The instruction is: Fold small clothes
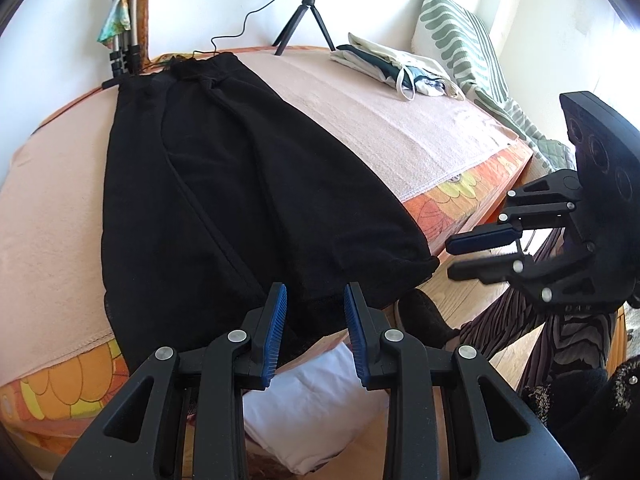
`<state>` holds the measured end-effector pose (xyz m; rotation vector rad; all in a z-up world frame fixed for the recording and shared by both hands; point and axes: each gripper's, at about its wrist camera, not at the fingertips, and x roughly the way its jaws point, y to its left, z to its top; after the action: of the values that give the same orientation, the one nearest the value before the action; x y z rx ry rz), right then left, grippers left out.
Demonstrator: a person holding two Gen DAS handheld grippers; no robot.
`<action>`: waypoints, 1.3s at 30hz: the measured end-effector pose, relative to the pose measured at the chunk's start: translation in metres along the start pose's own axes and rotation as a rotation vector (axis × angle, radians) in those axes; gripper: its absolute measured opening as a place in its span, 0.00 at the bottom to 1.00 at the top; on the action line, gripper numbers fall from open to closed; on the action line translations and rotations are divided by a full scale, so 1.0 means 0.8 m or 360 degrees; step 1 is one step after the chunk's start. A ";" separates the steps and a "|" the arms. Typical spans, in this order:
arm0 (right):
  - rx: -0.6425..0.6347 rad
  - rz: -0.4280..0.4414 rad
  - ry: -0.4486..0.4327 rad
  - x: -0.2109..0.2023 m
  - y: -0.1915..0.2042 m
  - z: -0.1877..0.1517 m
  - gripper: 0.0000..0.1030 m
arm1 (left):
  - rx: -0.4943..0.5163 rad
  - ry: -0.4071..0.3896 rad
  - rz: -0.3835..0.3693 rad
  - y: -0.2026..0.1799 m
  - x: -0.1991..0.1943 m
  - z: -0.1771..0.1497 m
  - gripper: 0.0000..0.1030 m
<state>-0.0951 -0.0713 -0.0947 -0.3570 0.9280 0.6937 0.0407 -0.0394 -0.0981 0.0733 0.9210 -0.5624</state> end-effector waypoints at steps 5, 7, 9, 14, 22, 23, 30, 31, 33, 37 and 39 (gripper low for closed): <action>-0.0350 -0.0162 -0.0002 0.007 0.024 0.005 0.36 | 0.0015 0.0000 0.0006 -0.001 0.003 0.004 0.27; -0.0429 -0.0164 0.0025 0.014 0.028 0.008 0.34 | 0.0022 0.0000 0.0013 -0.002 0.003 0.004 0.27; -0.0510 -0.0187 0.0048 0.019 0.031 0.008 0.25 | 0.0025 0.0004 0.0016 -0.002 0.004 0.004 0.27; -0.0544 -0.0257 0.0066 0.024 0.032 0.004 0.03 | 0.0022 0.0018 0.0019 0.000 0.008 0.004 0.27; 0.0153 -0.0326 -0.0046 -0.030 0.027 0.019 0.02 | 0.0031 -0.0004 0.0010 -0.001 0.003 0.007 0.27; 0.0220 -0.0320 -0.0020 -0.029 0.028 0.016 0.02 | 0.0028 -0.0005 0.0010 -0.001 0.002 0.007 0.27; 0.0194 -0.0190 0.0195 -0.014 0.027 -0.026 0.02 | -0.0053 -0.0037 -0.0059 0.004 -0.011 0.002 0.27; 0.0265 -0.0156 0.0180 -0.017 0.013 -0.025 0.03 | -0.0064 -0.0035 -0.0064 0.004 -0.011 0.002 0.27; 0.0405 -0.0086 0.0119 -0.025 -0.016 -0.018 0.05 | -0.0085 -0.0038 -0.0077 0.003 -0.013 0.003 0.27; 0.0546 -0.0047 -0.0050 -0.045 -0.078 0.021 0.20 | -0.0123 -0.0069 -0.0114 -0.003 -0.018 0.008 0.27; 0.0602 -0.0052 -0.0133 -0.052 -0.113 0.046 0.22 | -0.0082 -0.0094 -0.0104 -0.015 -0.020 0.015 0.27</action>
<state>-0.0279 -0.1327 -0.0407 -0.0079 0.9486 0.4859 0.0360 -0.0466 -0.0765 -0.0198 0.8821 -0.5983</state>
